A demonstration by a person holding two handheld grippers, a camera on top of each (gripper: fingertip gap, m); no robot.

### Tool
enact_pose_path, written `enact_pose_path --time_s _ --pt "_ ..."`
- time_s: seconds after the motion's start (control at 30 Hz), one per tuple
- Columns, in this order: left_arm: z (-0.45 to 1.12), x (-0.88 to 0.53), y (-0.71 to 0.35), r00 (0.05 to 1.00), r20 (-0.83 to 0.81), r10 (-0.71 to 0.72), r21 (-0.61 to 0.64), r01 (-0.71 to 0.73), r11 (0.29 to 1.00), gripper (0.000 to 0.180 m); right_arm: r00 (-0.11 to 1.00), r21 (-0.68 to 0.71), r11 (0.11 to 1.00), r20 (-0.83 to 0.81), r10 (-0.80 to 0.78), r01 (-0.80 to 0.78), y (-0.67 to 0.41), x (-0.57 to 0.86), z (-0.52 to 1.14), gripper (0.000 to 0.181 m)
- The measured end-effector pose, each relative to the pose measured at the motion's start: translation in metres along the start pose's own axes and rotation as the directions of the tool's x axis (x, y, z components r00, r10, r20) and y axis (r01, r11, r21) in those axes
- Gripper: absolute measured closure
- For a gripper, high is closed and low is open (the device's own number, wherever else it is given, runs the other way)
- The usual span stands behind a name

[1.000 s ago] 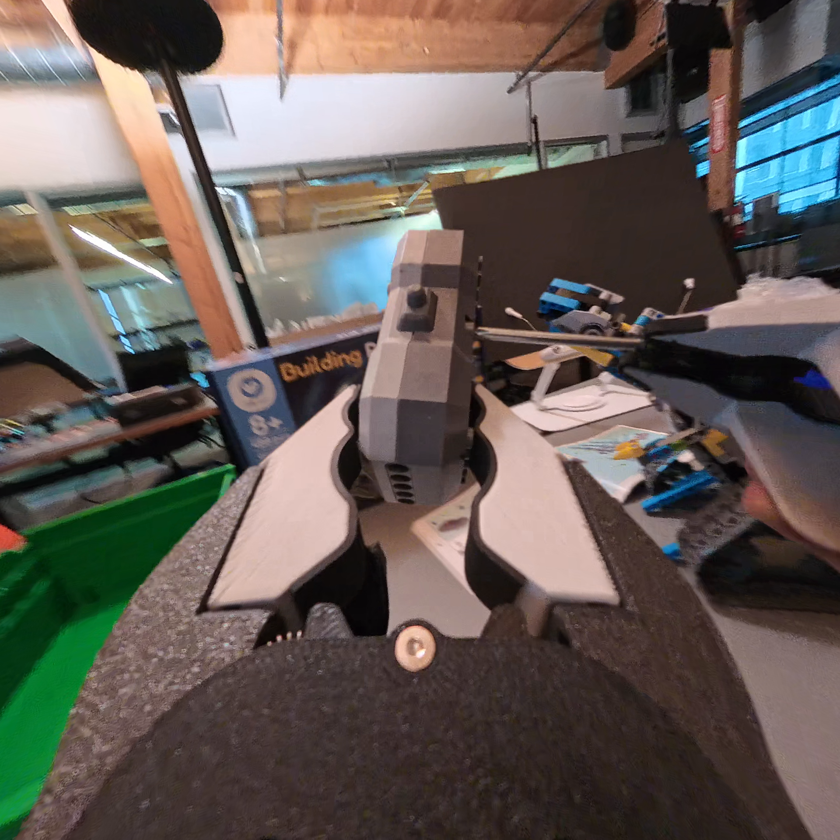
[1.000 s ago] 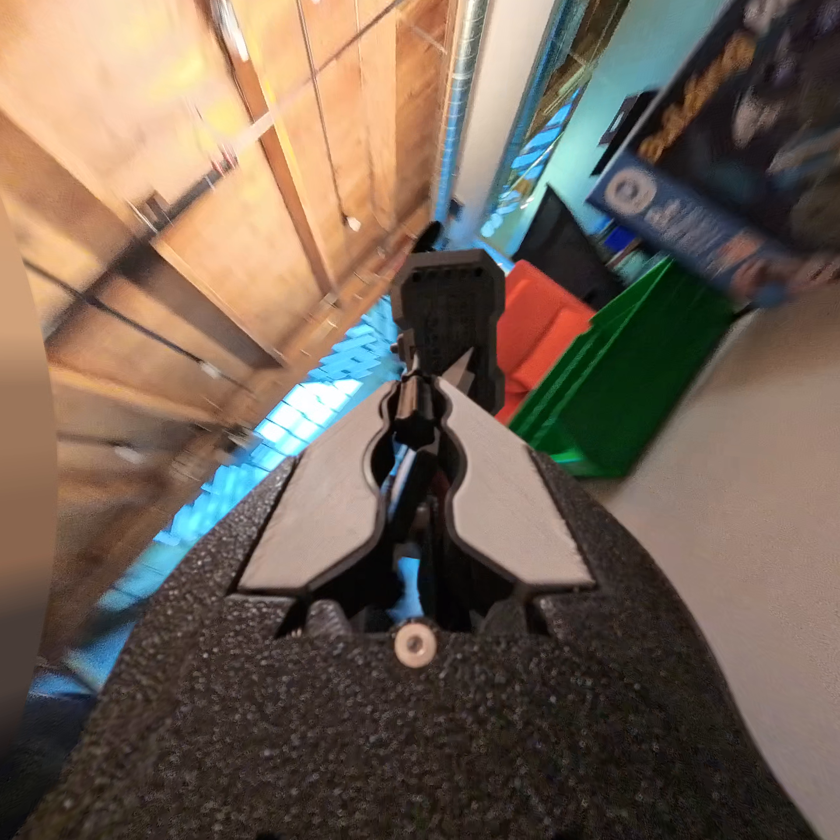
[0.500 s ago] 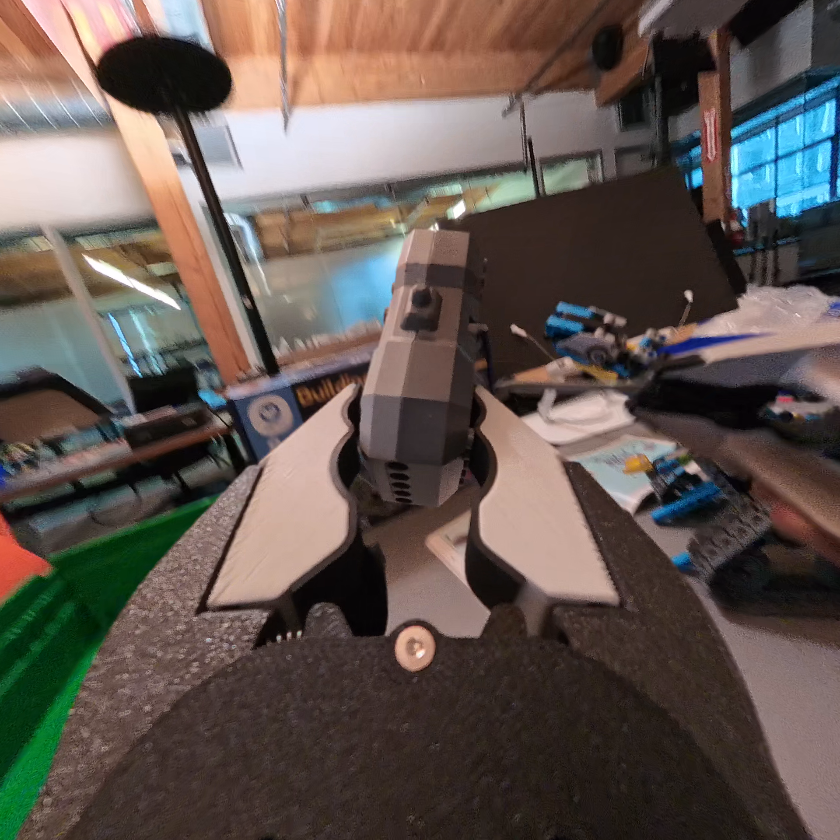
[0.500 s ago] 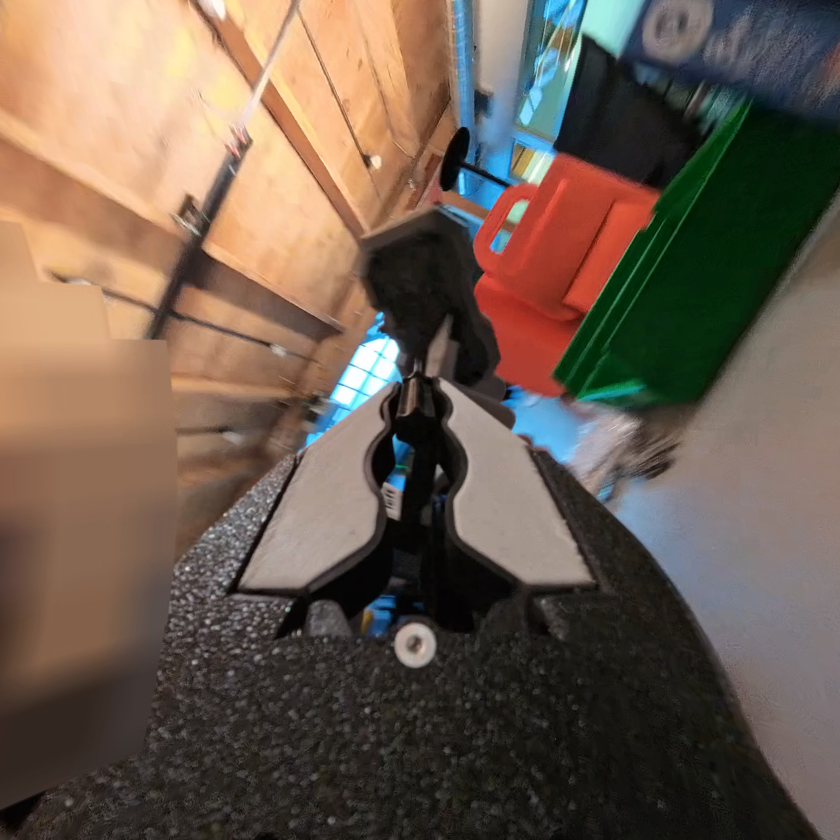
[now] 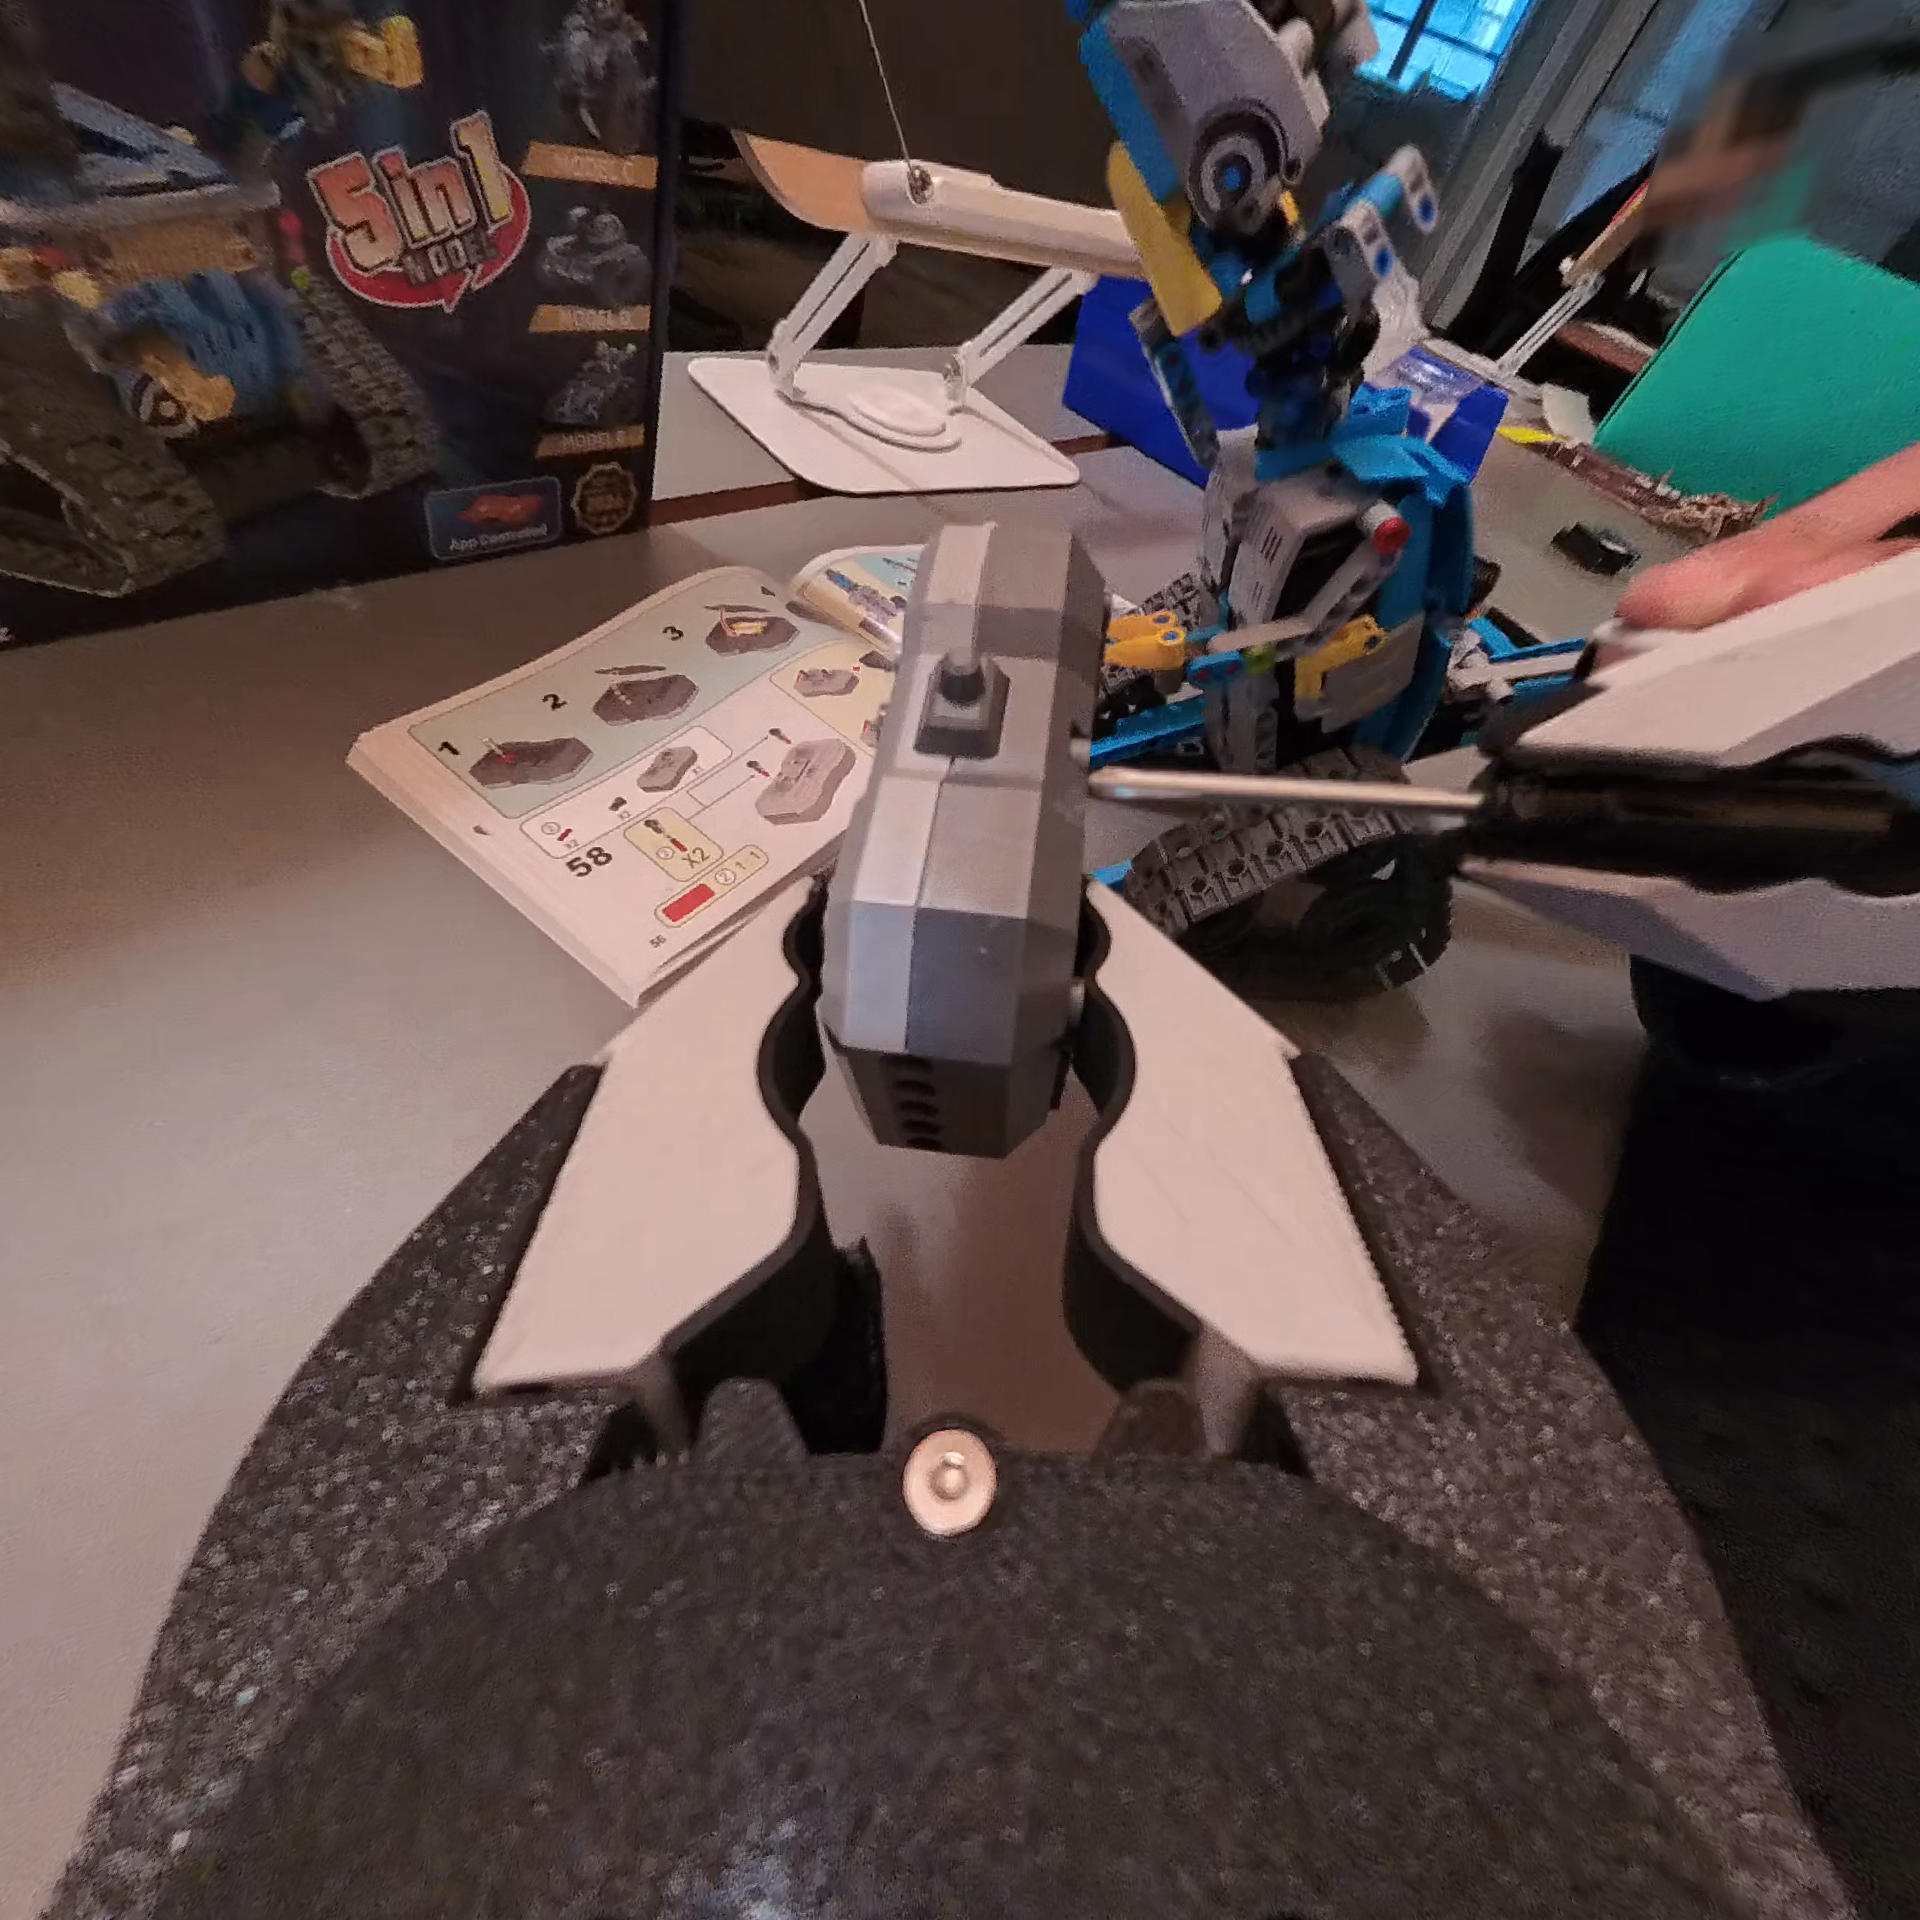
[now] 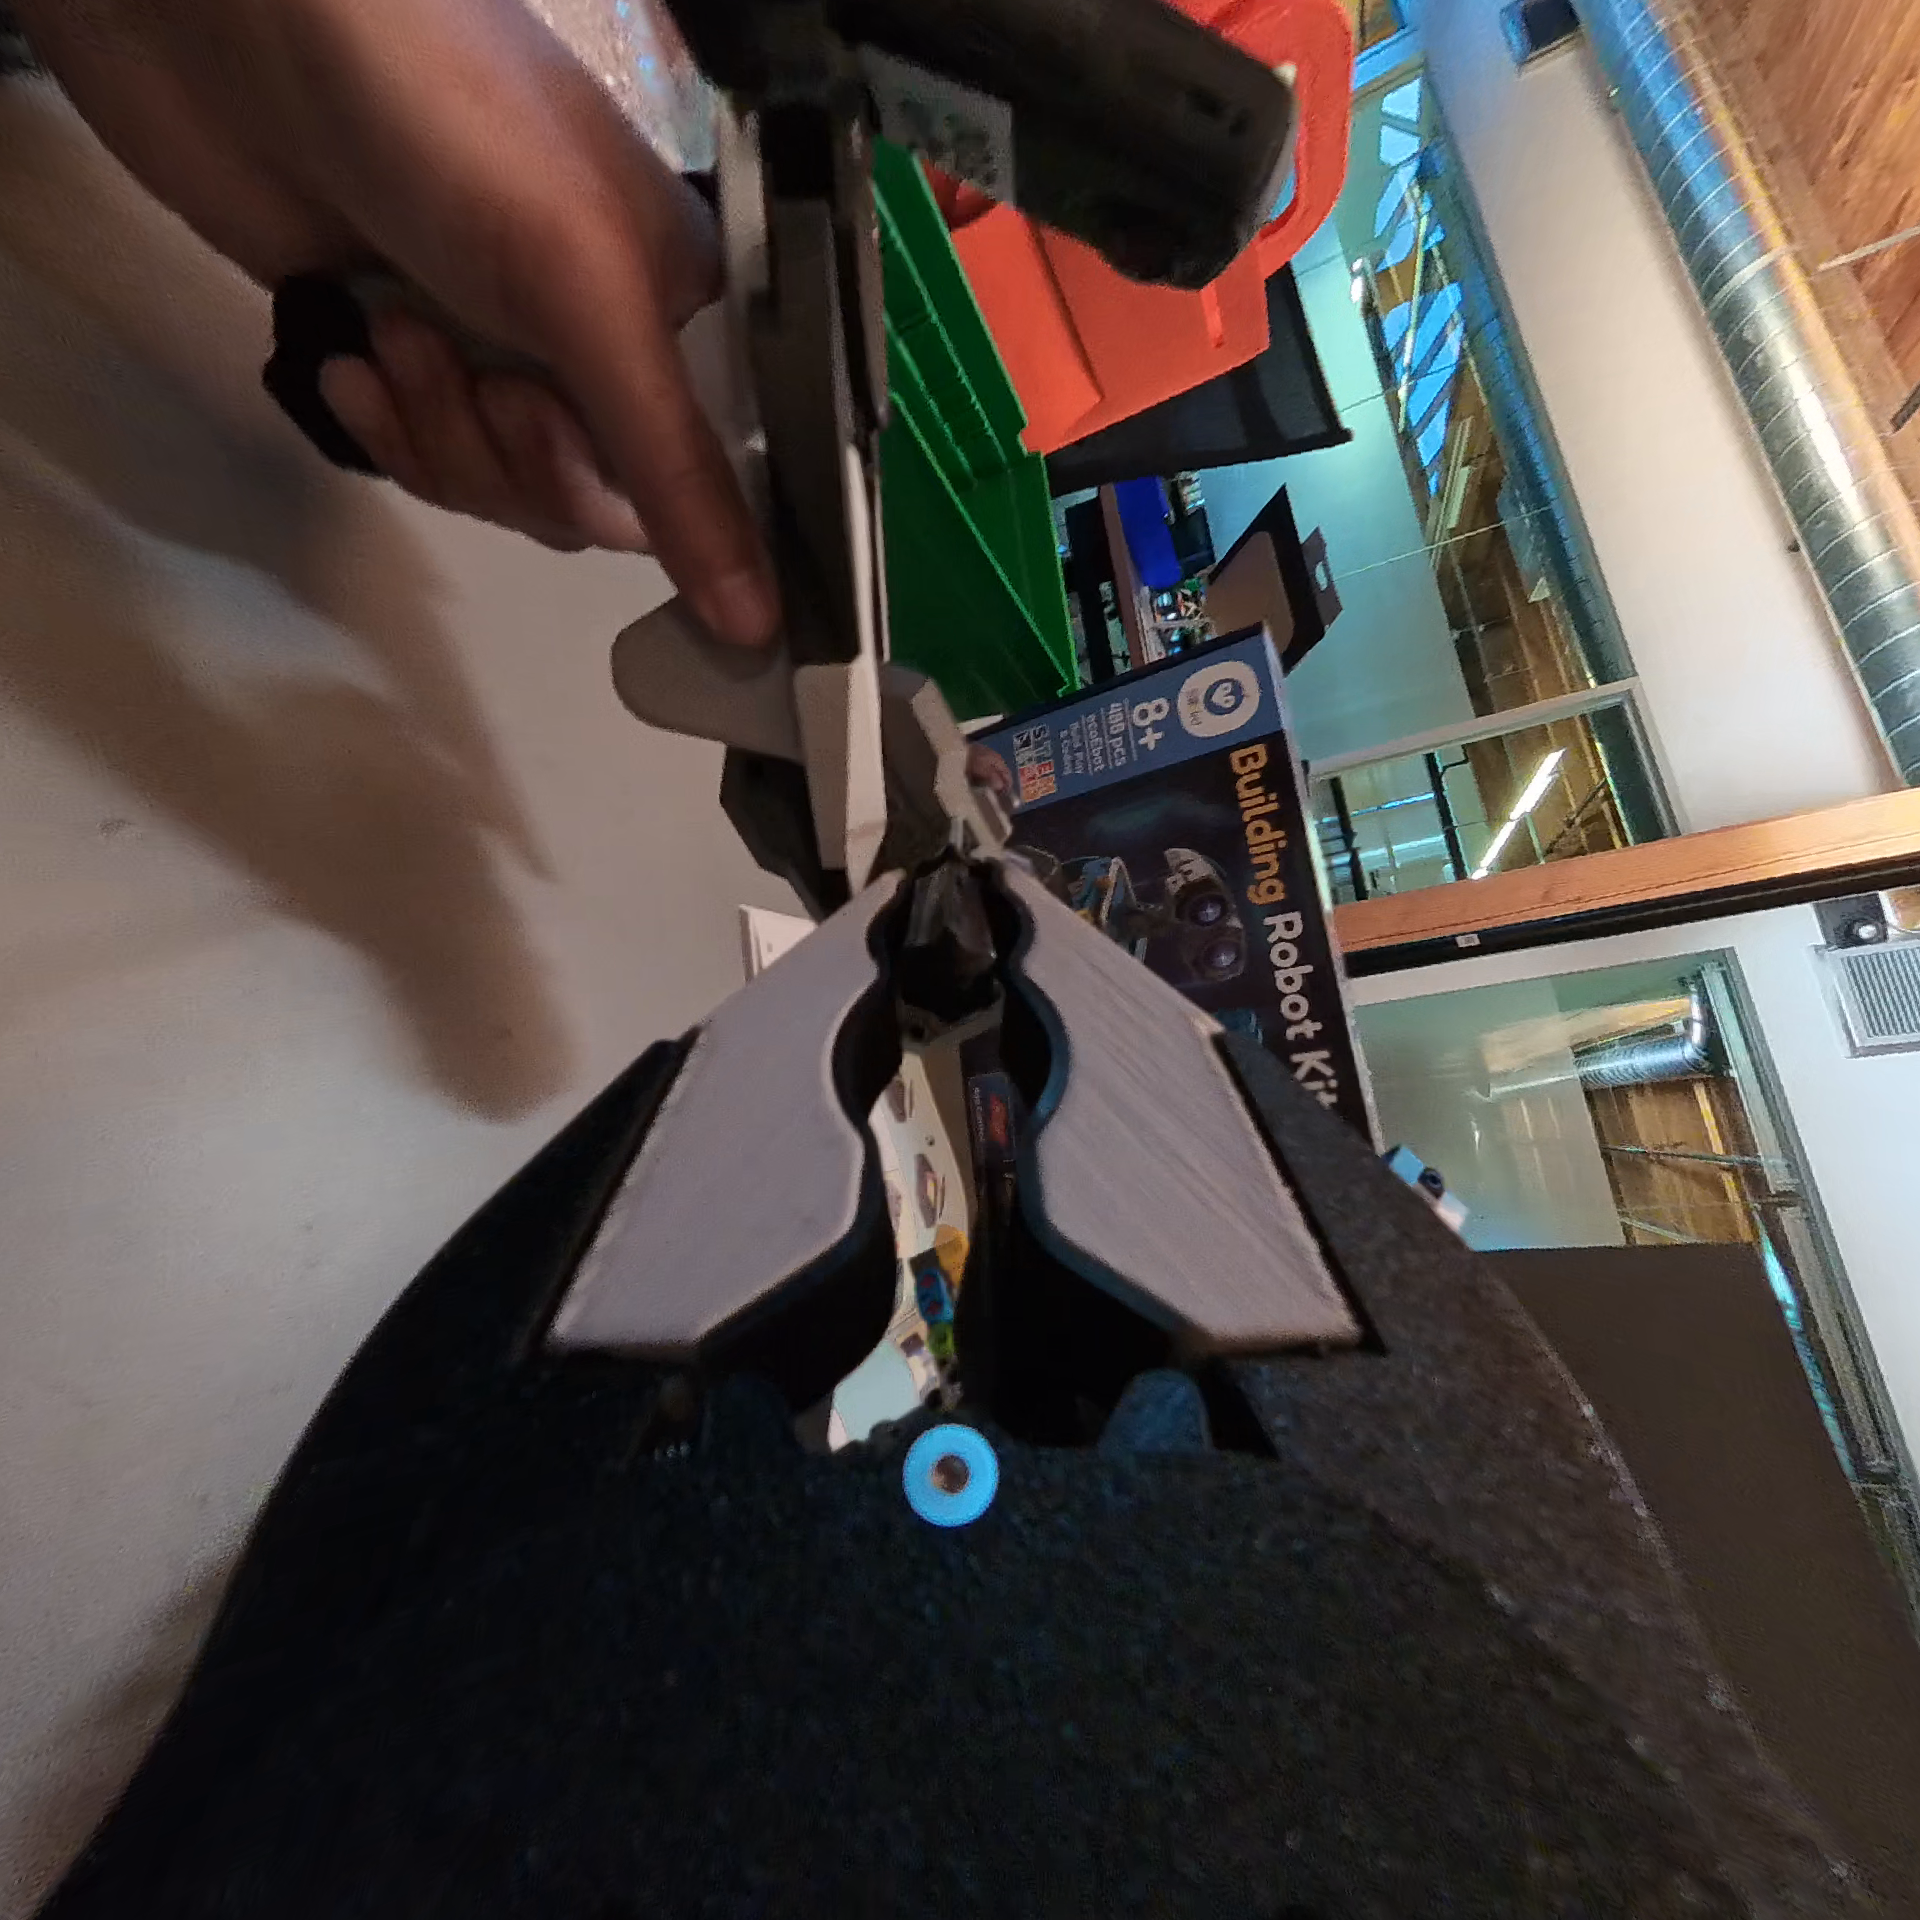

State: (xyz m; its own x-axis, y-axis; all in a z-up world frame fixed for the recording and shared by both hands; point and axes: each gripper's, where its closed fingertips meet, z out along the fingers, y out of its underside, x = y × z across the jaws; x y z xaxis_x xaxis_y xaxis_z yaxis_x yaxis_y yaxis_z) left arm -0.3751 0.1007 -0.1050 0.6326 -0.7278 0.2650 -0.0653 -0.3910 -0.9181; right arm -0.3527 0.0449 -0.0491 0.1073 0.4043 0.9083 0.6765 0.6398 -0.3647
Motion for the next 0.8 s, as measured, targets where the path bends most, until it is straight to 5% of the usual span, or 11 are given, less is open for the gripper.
enact_pose_path --time_s 0.8 --pt "0.0017 -0.0027 0.0024 0.999 -0.021 -0.026 0.003 0.026 1.0 0.136 0.999 -0.009 0.999 0.006 0.035 -0.035 0.0068 -0.0019 0.0017 0.17"
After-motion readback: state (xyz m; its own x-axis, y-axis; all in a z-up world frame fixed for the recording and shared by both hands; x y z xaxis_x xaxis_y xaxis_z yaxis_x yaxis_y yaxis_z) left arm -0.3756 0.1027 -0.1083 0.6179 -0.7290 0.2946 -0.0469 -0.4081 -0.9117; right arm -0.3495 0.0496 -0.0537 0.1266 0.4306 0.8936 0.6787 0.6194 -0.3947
